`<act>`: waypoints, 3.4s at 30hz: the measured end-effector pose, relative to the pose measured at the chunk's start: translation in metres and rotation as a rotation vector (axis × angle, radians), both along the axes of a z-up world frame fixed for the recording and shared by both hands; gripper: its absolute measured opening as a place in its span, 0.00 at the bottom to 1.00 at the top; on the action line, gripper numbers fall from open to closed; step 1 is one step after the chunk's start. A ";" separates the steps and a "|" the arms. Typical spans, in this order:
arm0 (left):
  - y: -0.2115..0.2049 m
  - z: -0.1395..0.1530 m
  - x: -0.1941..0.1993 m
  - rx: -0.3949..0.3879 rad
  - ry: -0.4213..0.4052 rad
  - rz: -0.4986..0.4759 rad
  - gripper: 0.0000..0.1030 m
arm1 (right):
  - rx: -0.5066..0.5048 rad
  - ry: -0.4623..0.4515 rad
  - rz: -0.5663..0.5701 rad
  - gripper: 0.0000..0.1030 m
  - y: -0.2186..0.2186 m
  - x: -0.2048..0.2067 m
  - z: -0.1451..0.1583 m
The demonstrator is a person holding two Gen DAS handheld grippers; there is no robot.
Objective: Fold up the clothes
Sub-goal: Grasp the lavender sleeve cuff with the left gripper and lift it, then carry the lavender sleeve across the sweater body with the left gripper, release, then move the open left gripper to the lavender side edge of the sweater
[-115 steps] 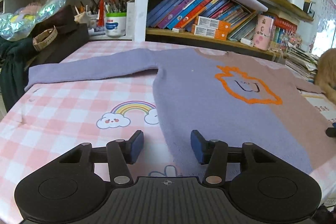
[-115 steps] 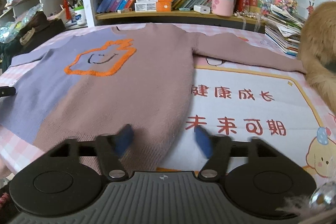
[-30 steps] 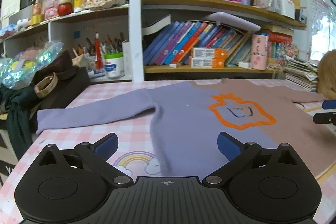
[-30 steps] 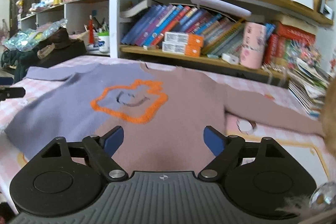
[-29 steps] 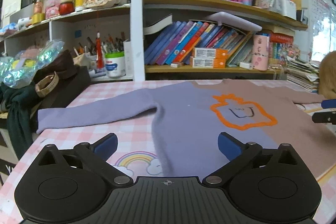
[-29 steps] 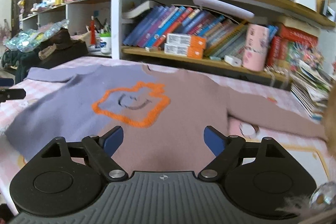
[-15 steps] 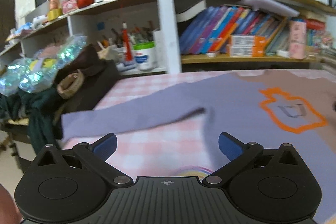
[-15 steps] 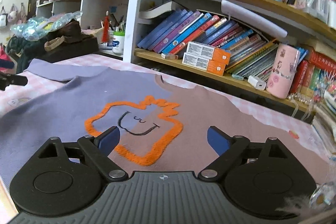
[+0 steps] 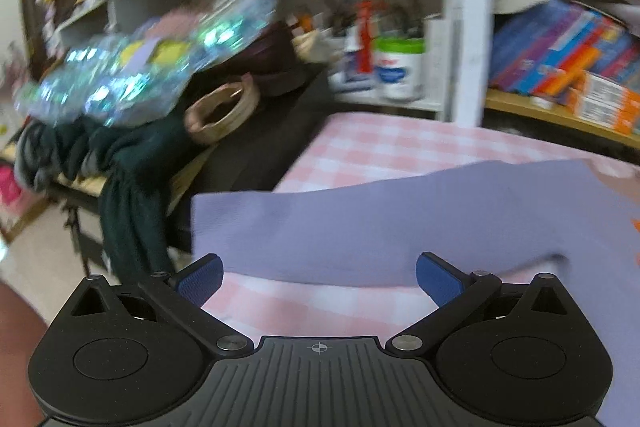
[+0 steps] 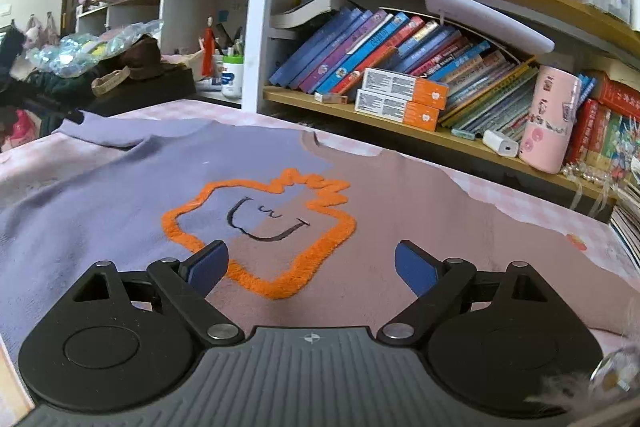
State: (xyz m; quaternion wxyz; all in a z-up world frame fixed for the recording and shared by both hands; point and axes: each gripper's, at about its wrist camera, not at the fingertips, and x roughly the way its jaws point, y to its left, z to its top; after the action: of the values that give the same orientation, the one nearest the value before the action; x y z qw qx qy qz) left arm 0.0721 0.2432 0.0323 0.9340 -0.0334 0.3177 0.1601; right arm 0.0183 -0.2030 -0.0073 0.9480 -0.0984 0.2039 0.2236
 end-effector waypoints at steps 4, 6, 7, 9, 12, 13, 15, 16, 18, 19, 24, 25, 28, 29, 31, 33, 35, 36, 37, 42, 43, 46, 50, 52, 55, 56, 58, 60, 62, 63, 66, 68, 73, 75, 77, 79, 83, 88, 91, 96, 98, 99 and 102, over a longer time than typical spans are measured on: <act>0.034 -0.003 0.014 -0.048 0.030 0.122 0.99 | 0.006 0.006 -0.002 0.88 -0.001 0.001 0.000; 0.052 -0.006 0.017 -0.123 0.031 0.169 0.97 | 0.011 0.005 -0.002 0.88 -0.002 0.001 0.000; 0.060 -0.008 0.018 -0.172 0.030 0.188 0.96 | 0.012 0.005 -0.002 0.88 -0.002 0.001 0.000; 0.073 -0.011 0.016 -0.251 0.017 0.221 0.96 | 0.012 0.006 0.001 0.88 -0.002 0.001 0.000; 0.084 -0.017 0.015 -0.307 0.018 0.248 0.96 | 0.008 0.000 -0.002 0.88 -0.002 0.000 0.000; 0.086 -0.020 0.015 -0.310 0.025 0.255 0.96 | 0.005 -0.003 -0.002 0.88 -0.001 -0.001 0.000; 0.090 -0.025 0.015 -0.323 0.032 0.268 0.96 | -0.004 -0.008 0.004 0.88 0.001 -0.004 0.000; 0.091 -0.027 0.015 -0.335 0.031 0.274 0.96 | -0.006 -0.007 0.007 0.88 0.002 -0.005 0.000; 0.095 -0.031 0.017 -0.380 0.018 0.279 0.89 | -0.002 0.000 0.014 0.88 0.004 -0.009 -0.001; 0.097 -0.033 0.018 -0.404 0.011 0.280 0.81 | 0.000 0.004 0.018 0.88 0.004 -0.010 -0.001; 0.104 -0.038 0.018 -0.494 -0.066 0.301 0.40 | 0.029 0.030 -0.017 0.88 -0.003 -0.016 -0.002; 0.102 -0.035 0.017 -0.481 -0.076 0.301 0.27 | 0.034 0.037 -0.029 0.88 -0.005 -0.016 -0.003; 0.093 -0.021 0.014 -0.416 -0.097 0.276 0.10 | 0.046 0.052 -0.044 0.88 -0.011 -0.017 -0.003; 0.089 -0.015 0.012 -0.394 -0.105 0.263 0.09 | 0.050 0.057 -0.049 0.88 -0.013 -0.017 -0.004; 0.075 0.000 0.010 -0.334 -0.129 0.220 0.08 | 0.057 0.064 -0.057 0.88 -0.016 -0.018 -0.004; 0.058 0.019 0.012 -0.301 -0.157 0.159 0.08 | 0.050 0.070 -0.064 0.88 -0.015 -0.017 -0.005; 0.040 0.037 0.015 -0.284 -0.188 0.095 0.08 | 0.039 0.076 -0.071 0.88 -0.014 -0.016 -0.006; 0.030 0.047 0.017 -0.284 -0.207 0.062 0.08 | 0.039 0.075 -0.074 0.88 -0.014 -0.016 -0.006; 0.018 0.056 0.020 -0.287 -0.224 0.023 0.08 | 0.038 0.074 -0.077 0.88 -0.014 -0.016 -0.006; -0.051 0.097 0.045 -0.305 -0.299 -0.197 0.08 | 0.064 0.069 -0.107 0.88 -0.020 -0.015 -0.006; -0.067 0.104 0.052 -0.310 -0.314 -0.242 0.08 | 0.066 0.070 -0.111 0.88 -0.020 -0.015 -0.006; -0.110 0.112 0.070 -0.334 -0.331 -0.347 0.08 | 0.066 0.066 -0.114 0.88 -0.020 -0.015 -0.006; -0.169 0.110 0.093 -0.374 -0.329 -0.464 0.08 | 0.071 0.068 -0.093 0.88 -0.019 -0.016 -0.006; -0.193 0.101 0.102 -0.398 -0.313 -0.503 0.08 | 0.080 0.074 -0.089 0.88 -0.020 -0.015 -0.006; -0.221 0.083 0.112 -0.431 -0.270 -0.543 0.08 | 0.098 0.088 -0.086 0.88 -0.023 -0.014 -0.007; -0.230 0.077 0.115 -0.442 -0.256 -0.556 0.08 | 0.104 0.089 -0.086 0.88 -0.024 -0.013 -0.006; -0.242 0.065 0.120 -0.451 -0.230 -0.562 0.08 | 0.114 0.092 -0.085 0.88 -0.026 -0.013 -0.006; -0.252 0.052 0.125 -0.459 -0.205 -0.567 0.08 | 0.122 0.095 -0.083 0.88 -0.027 -0.013 -0.006; -0.263 0.039 0.130 -0.467 -0.180 -0.571 0.08 | 0.120 0.096 -0.080 0.88 -0.027 -0.014 -0.006; -0.267 0.036 0.130 -0.469 -0.172 -0.577 0.08 | 0.119 0.097 -0.079 0.88 -0.026 -0.014 -0.007; -0.279 0.026 0.128 -0.476 -0.150 -0.596 0.08 | 0.120 0.097 -0.076 0.88 -0.026 -0.014 -0.007; -0.288 0.021 0.127 -0.474 -0.135 -0.612 0.09 | 0.122 0.100 -0.076 0.88 -0.026 -0.013 -0.007; -0.312 0.023 0.127 -0.436 -0.075 -0.663 0.26 | 0.123 0.107 -0.079 0.88 -0.026 -0.012 -0.008; -0.315 0.031 0.116 -0.401 -0.094 -0.697 0.32 | 0.117 0.110 -0.081 0.88 -0.026 -0.011 -0.008; -0.314 0.041 0.102 -0.359 -0.131 -0.733 0.38 | 0.111 0.114 -0.083 0.88 -0.025 -0.010 -0.008; -0.306 0.049 0.082 -0.306 -0.167 -0.754 0.49 | 0.106 0.119 -0.085 0.88 -0.024 -0.009 -0.009; -0.282 0.044 0.034 -0.177 -0.189 -0.729 0.58 | 0.102 0.135 -0.086 0.88 -0.024 -0.006 -0.010; -0.241 0.017 -0.025 -0.026 -0.130 -0.627 0.77 | 0.094 0.151 -0.087 0.88 -0.023 -0.003 -0.012; -0.220 0.006 -0.058 0.122 -0.131 -0.580 0.80 | 0.100 0.161 -0.088 0.88 -0.024 -0.002 -0.012; -0.185 -0.005 -0.093 0.245 -0.107 -0.530 0.81 | 0.163 0.181 -0.113 0.86 -0.035 0.001 -0.012; -0.168 -0.006 -0.097 0.205 -0.096 -0.494 0.81 | 0.209 0.178 -0.141 0.84 -0.044 -0.001 -0.011; -0.161 -0.007 -0.096 0.188 -0.091 -0.471 0.80 | 0.244 0.189 -0.157 0.82 -0.049 -0.003 -0.012; -0.145 -0.011 -0.095 0.138 -0.078 -0.439 0.80 | 0.321 0.233 -0.218 0.60 -0.067 -0.015 -0.015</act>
State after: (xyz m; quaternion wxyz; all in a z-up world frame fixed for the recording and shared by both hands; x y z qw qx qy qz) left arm -0.0227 0.0985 0.0217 0.9580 0.0944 0.2693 -0.0270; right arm 0.0037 -0.2701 -0.0228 0.9402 0.1028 0.2833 0.1590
